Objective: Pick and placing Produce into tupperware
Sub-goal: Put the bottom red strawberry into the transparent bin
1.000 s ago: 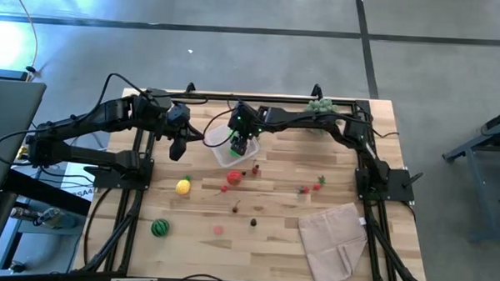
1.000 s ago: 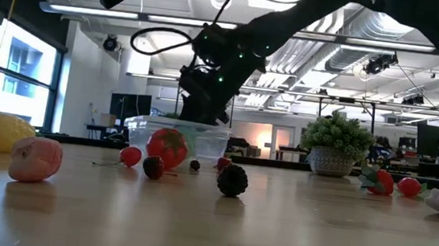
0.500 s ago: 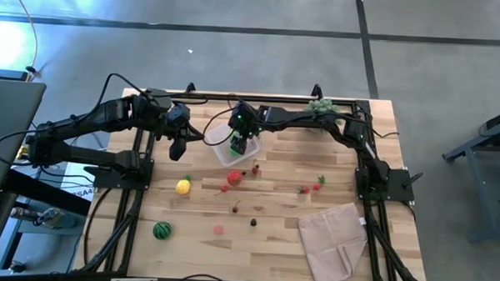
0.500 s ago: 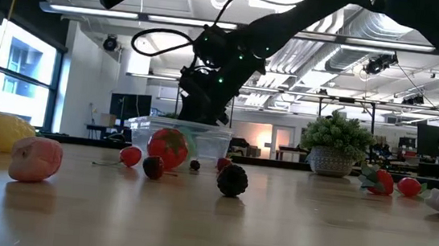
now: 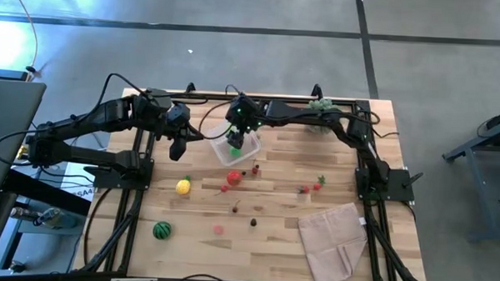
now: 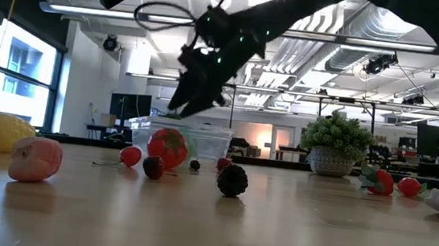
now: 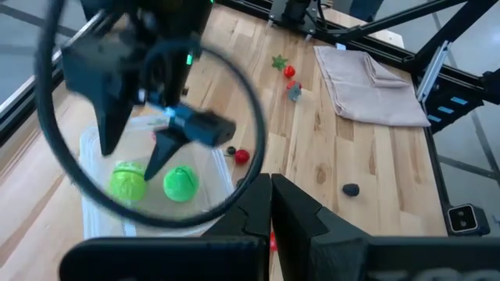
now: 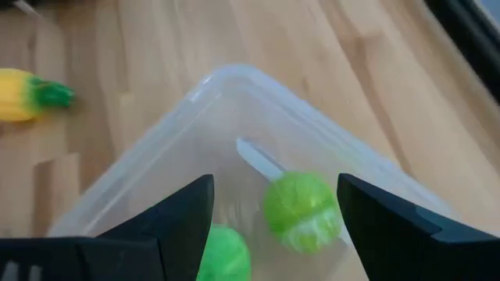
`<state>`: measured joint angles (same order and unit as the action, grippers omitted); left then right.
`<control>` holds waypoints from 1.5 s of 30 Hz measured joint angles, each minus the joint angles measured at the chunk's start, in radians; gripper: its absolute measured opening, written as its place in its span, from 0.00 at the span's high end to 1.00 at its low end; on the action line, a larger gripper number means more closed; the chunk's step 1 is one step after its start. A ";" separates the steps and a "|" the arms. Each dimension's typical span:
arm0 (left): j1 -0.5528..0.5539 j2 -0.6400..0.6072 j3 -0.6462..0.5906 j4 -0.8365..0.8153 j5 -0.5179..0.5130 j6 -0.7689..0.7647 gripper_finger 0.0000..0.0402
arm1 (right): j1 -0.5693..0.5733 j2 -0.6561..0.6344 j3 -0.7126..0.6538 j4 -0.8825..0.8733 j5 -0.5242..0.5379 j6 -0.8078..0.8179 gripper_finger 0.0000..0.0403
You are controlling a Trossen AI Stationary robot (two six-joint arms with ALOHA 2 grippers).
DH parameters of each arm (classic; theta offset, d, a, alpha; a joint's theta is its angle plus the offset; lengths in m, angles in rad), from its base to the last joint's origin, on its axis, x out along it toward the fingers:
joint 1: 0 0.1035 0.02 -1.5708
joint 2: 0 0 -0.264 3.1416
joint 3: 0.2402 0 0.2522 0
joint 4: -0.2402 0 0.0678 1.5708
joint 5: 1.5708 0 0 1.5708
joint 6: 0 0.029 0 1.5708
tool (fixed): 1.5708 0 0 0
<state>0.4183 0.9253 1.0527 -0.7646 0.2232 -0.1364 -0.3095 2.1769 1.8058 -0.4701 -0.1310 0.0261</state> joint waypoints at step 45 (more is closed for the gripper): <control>0.000 0.000 0.000 0.001 -0.007 0.000 1.00 | 0.372 -1.027 -1.088 -0.185 0.097 0.723 0.55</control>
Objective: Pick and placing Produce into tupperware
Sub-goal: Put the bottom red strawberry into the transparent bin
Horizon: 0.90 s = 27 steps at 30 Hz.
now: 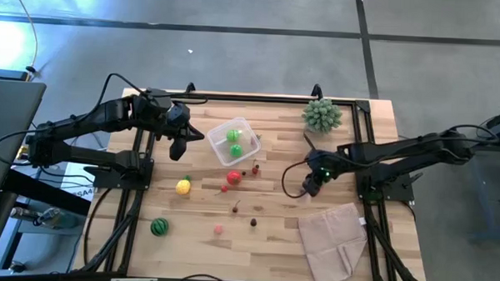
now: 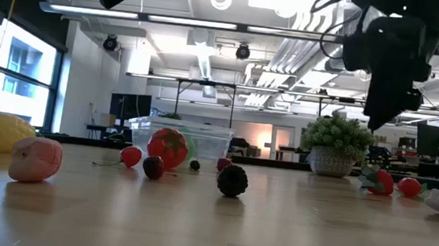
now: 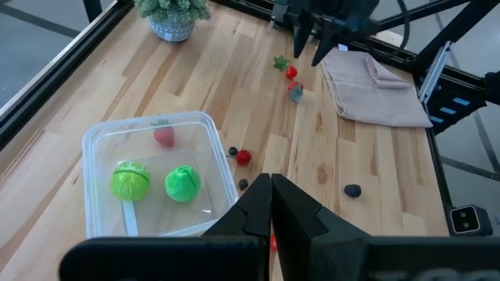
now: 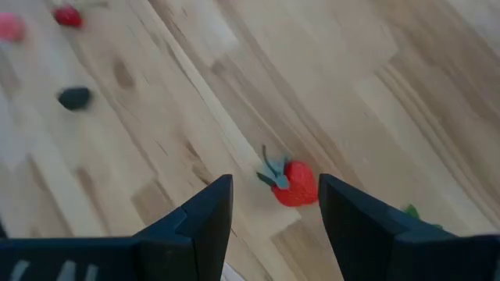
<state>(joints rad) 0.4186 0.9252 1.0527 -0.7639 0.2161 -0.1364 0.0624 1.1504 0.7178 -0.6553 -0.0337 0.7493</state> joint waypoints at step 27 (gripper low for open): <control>0.000 0.000 0.000 0.000 0.000 0.000 1.00 | 0.039 0.249 -0.046 0.084 -0.013 -0.486 0.55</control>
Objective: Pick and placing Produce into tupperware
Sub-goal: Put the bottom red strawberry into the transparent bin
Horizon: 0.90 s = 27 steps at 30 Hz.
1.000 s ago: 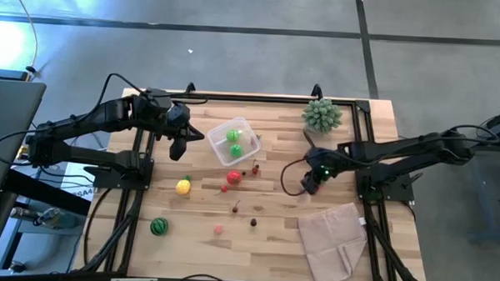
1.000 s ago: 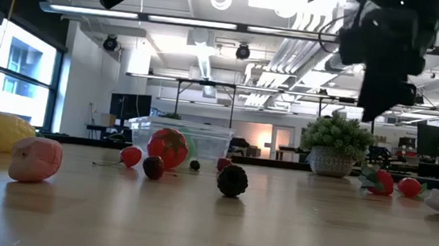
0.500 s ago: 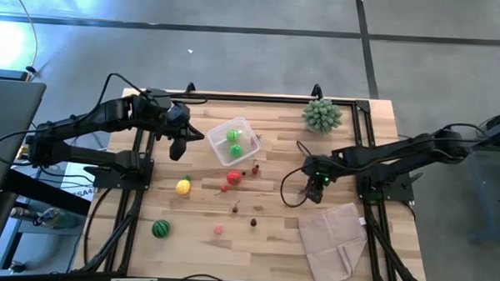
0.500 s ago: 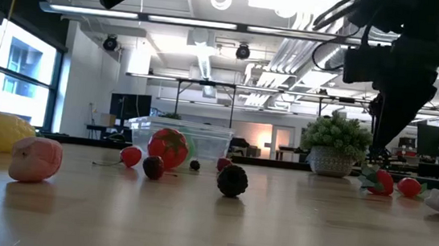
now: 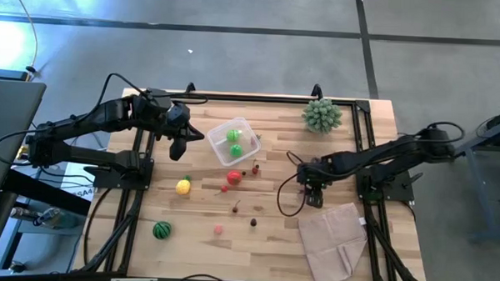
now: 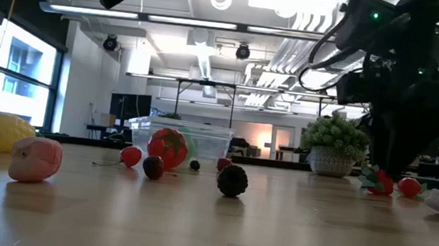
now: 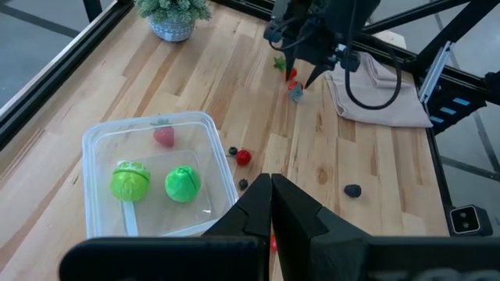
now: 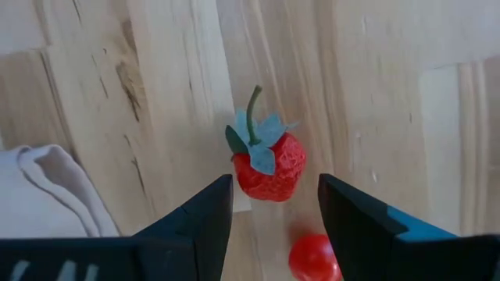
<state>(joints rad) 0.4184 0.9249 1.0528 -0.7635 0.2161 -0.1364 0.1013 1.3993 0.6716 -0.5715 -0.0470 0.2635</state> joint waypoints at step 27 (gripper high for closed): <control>0.000 0.000 0.000 0.000 0.000 0.000 1.00 | -0.003 0.075 0.000 0.075 -0.005 -0.010 0.55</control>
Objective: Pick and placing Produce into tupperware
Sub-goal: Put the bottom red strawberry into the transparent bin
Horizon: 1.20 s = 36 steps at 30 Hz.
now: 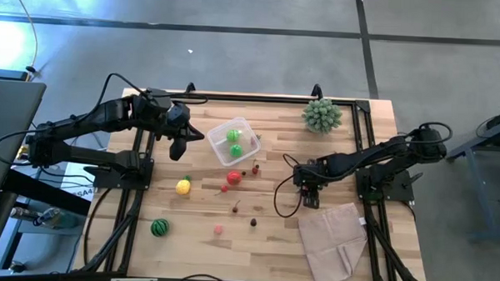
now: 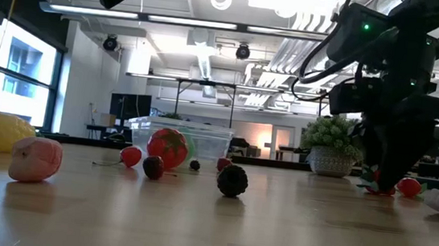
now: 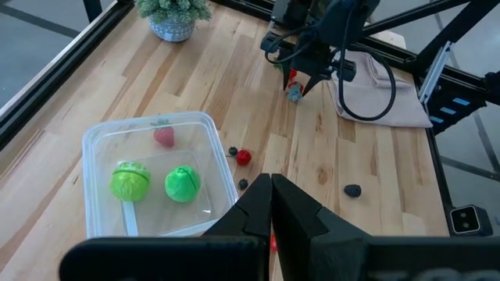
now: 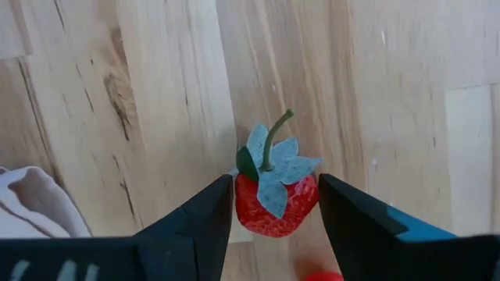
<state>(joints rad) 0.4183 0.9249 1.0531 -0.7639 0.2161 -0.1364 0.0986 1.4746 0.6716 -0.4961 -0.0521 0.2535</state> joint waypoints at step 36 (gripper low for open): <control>0.000 0.000 0.000 0.004 0.000 0.000 1.00 | -0.141 -0.066 0.447 0.093 0.210 -0.148 0.68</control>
<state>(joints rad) 0.4183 0.9251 1.0527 -0.7595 0.2161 -0.1364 -0.0420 1.4082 1.1189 -0.4033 0.1578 0.1052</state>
